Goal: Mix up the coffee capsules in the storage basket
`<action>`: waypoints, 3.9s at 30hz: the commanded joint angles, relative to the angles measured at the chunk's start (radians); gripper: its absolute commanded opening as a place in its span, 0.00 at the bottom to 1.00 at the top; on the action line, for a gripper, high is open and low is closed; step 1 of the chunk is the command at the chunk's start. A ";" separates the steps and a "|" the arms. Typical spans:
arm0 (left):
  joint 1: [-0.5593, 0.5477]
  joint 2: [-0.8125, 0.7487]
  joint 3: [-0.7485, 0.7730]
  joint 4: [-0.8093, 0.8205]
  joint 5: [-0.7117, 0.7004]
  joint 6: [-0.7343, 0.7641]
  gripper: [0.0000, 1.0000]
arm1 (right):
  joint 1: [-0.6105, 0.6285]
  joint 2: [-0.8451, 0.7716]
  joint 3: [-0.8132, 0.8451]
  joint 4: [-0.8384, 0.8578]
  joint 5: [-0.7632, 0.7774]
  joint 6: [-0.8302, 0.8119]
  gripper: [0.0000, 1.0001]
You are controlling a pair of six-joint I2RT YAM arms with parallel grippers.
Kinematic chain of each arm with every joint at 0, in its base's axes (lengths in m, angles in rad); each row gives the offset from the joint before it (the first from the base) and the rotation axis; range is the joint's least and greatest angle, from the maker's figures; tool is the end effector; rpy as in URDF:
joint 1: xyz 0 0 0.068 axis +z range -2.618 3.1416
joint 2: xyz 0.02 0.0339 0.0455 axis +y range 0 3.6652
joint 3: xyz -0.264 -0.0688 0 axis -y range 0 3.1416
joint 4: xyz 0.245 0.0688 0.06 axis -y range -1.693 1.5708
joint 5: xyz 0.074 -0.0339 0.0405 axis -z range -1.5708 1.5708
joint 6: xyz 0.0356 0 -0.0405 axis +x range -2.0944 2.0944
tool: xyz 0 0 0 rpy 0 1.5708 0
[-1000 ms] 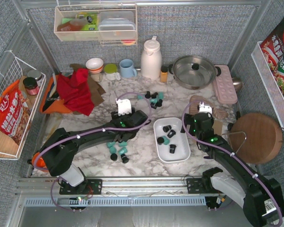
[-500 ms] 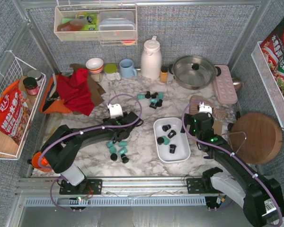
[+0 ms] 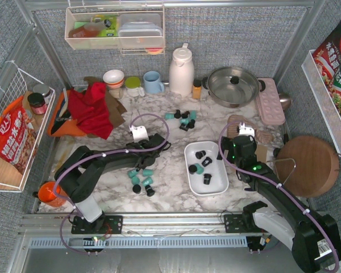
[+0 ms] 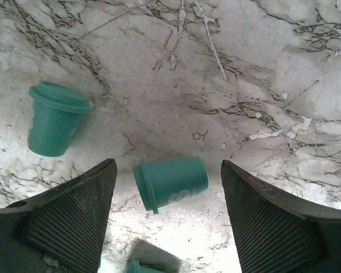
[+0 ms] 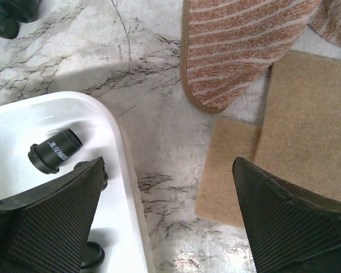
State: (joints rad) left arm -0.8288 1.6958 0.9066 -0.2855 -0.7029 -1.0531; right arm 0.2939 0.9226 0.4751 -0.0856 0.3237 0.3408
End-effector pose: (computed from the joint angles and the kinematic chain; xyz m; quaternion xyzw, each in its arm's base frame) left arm 0.2307 -0.2176 0.1548 -0.1858 0.8950 0.0103 0.4055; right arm 0.1949 0.0472 0.2173 0.1000 0.8549 0.0198 0.5086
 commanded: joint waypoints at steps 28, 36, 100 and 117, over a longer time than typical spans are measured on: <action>-0.071 -0.108 0.070 0.108 0.068 0.210 0.53 | -0.001 0.015 0.010 0.018 -0.008 0.007 0.99; -0.185 -0.162 0.107 0.343 0.208 0.410 0.53 | -0.001 0.016 0.011 0.017 -0.008 0.006 0.99; -0.300 -0.848 -0.195 0.233 -0.358 0.966 0.89 | 0.006 1.028 1.011 -0.103 -0.205 -0.118 0.60; -0.301 -0.962 -0.302 0.377 -0.396 1.058 0.91 | 0.033 1.277 1.280 -0.205 -0.184 -0.146 0.57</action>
State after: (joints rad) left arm -1.1297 0.7357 0.6033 0.0589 -1.0851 -0.0078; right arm 0.3176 2.1971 1.7416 -0.2909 0.1341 0.2058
